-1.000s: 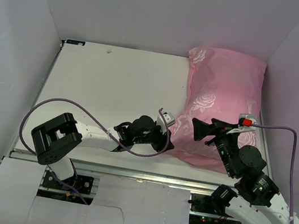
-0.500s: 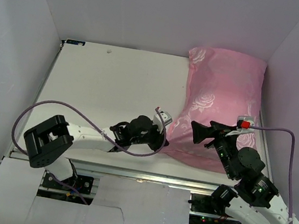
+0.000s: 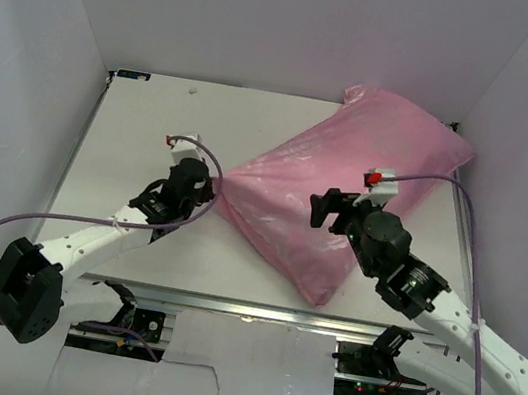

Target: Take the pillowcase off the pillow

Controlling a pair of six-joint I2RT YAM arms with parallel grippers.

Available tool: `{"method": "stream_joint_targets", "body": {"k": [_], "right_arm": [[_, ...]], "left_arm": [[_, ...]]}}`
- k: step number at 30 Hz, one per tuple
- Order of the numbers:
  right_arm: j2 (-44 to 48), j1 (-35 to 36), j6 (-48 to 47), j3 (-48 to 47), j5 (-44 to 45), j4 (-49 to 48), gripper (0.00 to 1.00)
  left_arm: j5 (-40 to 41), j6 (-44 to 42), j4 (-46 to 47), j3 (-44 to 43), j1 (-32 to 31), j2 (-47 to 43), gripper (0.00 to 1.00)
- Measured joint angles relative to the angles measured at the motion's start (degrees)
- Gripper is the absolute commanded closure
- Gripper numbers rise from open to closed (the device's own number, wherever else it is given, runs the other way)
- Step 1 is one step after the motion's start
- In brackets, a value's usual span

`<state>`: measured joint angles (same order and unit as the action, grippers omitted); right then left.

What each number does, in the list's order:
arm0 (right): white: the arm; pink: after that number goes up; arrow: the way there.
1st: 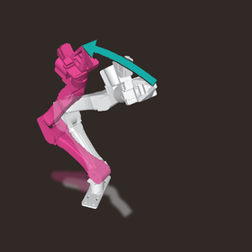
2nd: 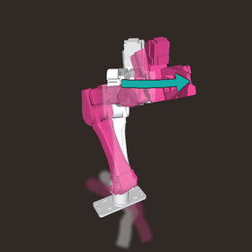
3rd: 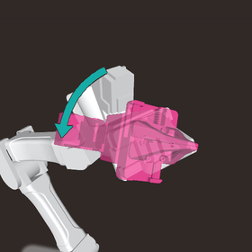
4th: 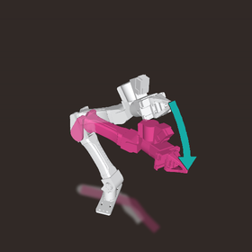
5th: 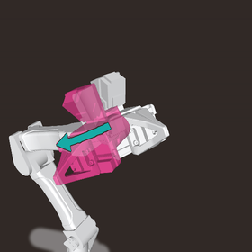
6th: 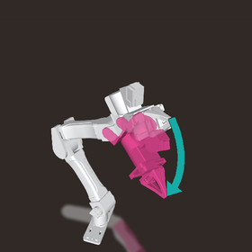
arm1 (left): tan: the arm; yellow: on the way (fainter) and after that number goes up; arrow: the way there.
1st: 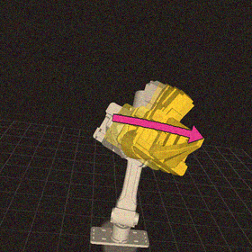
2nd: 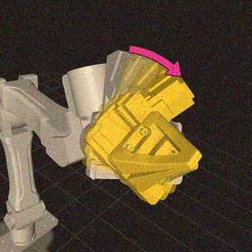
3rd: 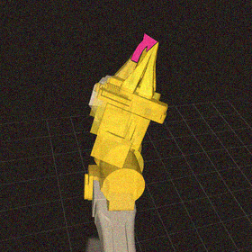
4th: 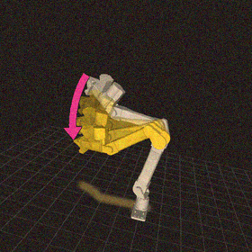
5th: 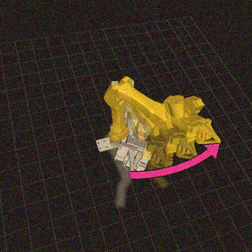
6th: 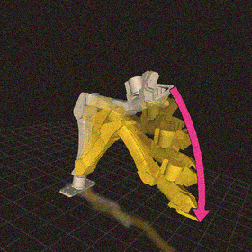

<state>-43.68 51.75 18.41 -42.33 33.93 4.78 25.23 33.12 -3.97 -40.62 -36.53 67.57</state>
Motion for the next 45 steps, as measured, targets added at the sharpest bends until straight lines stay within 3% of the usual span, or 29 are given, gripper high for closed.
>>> {"method": "stream_joint_targets", "body": {"k": [1,2,4,7,12,20,30,39,41,43,45], "right_arm": [[-2.69,-0.28,-0.48,-1.4,-1.33,-0.09,0.09],[-5.22,-0.74,-0.81,-2.8,-2.8,-0.24,0.09],[-10.01,-2.36,-0.92,-6.05,-5.68,0.04,0.09],[-12.98,-7.41,0.52,-8.52,-10.58,0.04,0.08],[-10.27,-16.61,3.93,-8.04,-15.87,0.22,0.08],[0.2,-24.04,6.67,1.25,-16.15,-0.15,0.08],[0.57,-29.38,8.24,5.75,-19.39,0.72,0.09],[0.52,-31.28,8.87,6.64,-20.92,0.9,0.09],[0.44,-31.98,9.25,6.71,-21.07,0.79,0.09],[0.24,-33.14,9.81,7.26,-22.03,-0.17,0.09],[-0.26,-34.64,10.29,8.17,-23.52,-1.62,0.08]], "left_arm": [[0.42,0.66,-1.16,0.0,3.1,-0.68,0.98],[0.96,1.01,-2.32,0.0,5.18,-1.57,0.69],[2.08,0.61,-4.85,-0.09,7.43,-4.02,0.25],[0.63,-0.04,-8.11,-2.43,7.72,-7.02,0.02],[-9.84,-1.22,-8.76,-5.55,5.25,-7.65,0.02],[-14.49,-0.26,-12.35,0.46,-15.78,-7.67,0.02],[-12.2,4.26,-13.97,2.49,-26.38,-7.69,0.02],[-6.16,8.15,-13.57,1.38,-33.11,4.09,0.02],[-5.05,9.01,-12.37,1.11,-33.35,7.37,0.11],[-4.39,10.08,-10.93,1.11,-33.35,10.14,0.57],[-3.52,10.84,-9.68,1.11,-33.44,11.76,0.82]]}}
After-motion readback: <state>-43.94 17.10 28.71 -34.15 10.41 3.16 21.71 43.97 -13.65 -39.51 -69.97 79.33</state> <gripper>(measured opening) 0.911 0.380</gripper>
